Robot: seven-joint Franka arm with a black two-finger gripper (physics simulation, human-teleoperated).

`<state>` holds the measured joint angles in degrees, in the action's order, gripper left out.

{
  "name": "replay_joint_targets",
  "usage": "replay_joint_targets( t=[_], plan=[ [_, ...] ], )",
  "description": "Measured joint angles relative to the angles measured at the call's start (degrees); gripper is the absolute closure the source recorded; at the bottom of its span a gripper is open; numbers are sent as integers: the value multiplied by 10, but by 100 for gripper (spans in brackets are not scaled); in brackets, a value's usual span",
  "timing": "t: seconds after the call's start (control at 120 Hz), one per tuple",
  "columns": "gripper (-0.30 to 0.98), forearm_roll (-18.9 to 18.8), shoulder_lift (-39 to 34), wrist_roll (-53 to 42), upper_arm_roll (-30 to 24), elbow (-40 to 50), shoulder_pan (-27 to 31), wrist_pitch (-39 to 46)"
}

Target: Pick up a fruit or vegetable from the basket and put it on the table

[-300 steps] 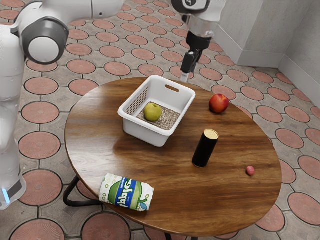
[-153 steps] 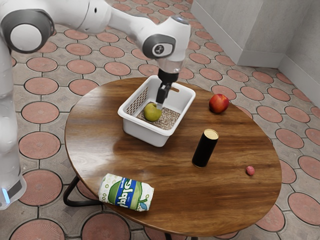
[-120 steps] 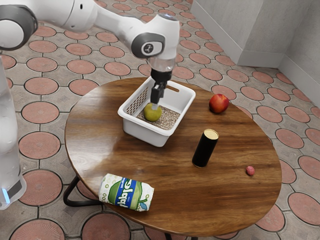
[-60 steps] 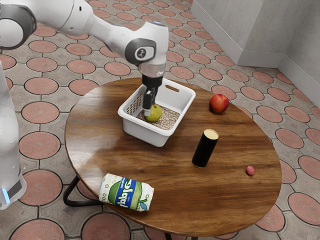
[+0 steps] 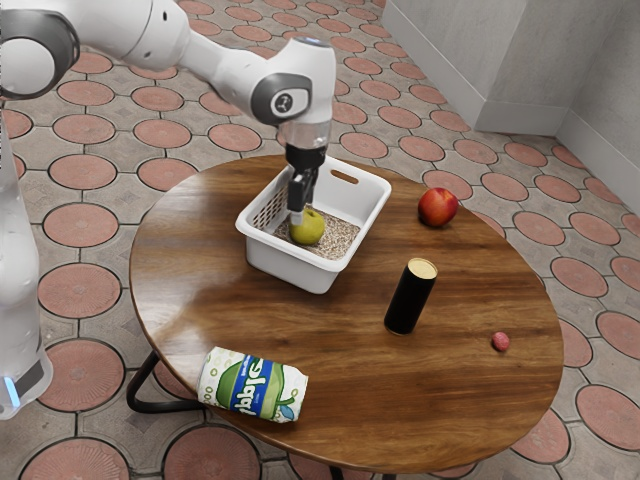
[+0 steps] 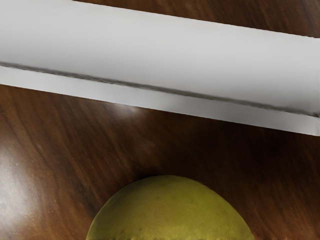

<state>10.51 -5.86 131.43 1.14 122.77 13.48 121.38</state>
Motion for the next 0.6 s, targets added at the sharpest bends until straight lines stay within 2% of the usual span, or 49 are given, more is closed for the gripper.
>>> replay_joint_targets(
  t=[0.45,0.6],
  plan=[
    [0,-1,52,-23,0,-21,3,22],
    [0,11,65,-30,0,-21,-3,35]
  ],
)
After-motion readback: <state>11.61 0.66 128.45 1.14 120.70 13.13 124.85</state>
